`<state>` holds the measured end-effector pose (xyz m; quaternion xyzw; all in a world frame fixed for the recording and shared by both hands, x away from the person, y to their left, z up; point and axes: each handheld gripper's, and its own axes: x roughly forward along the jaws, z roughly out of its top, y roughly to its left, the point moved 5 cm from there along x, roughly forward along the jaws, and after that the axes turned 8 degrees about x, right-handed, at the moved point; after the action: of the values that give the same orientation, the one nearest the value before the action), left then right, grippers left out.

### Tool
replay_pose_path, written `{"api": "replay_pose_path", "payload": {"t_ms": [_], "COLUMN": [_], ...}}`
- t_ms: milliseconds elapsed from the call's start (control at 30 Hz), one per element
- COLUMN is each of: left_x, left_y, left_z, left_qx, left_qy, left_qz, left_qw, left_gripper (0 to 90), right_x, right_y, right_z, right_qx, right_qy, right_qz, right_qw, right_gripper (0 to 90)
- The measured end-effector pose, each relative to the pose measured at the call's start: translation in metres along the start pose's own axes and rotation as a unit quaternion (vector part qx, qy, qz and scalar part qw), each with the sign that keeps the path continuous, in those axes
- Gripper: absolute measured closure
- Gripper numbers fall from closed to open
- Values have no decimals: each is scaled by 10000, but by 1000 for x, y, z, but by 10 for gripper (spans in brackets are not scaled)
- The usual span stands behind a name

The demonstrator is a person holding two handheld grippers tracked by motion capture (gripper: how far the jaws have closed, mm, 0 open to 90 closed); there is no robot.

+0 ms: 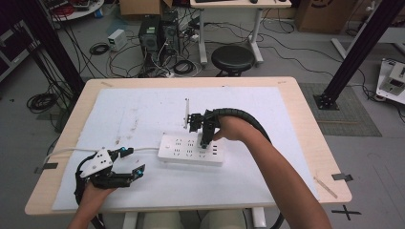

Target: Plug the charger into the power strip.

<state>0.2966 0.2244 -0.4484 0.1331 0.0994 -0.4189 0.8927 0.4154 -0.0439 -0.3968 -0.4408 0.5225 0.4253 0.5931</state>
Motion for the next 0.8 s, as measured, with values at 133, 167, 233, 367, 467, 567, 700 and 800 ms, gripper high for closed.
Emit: {"api": "replay_pose_path", "payload": {"t_ms": [133,167,233,367,467,567,700,800], "left_x": [-1,-1,-2,-3,-3,-3,-4,-4], "left_y": [0,0,1,2,1,1,1,3], "left_z": [0,0,-1,-1,-1,0,-1,-3], "left_qx": [-7,-12,-15,-17,-24,-11,-9,-34], "left_qy": [17,11,7,-8,-15,-23,-24,-43], "left_qz": [0,7,15,35,38,36,57,93], "left_qw": [10000,10000,10000,10000,10000,10000,10000,9999], "left_gripper": [236,235,235,235,236,236,235,236], "right_x": [0,0,0,1,1,9,9,10], "right_y": [-1,0,0,0,1,4,2,2], "right_z": [3,3,5,6,7,9,9,9], "right_qx": [-59,-54,-93,-51,-84,-220,-138,-149], "right_qy": [88,123,180,161,210,330,328,330], "right_qz": [-6,-6,-19,7,-26,-146,-81,-82], "right_qw": [9999,9999,9998,9999,9997,9991,9993,9993], "right_gripper": [639,639,640,640,639,639,640,640]}}
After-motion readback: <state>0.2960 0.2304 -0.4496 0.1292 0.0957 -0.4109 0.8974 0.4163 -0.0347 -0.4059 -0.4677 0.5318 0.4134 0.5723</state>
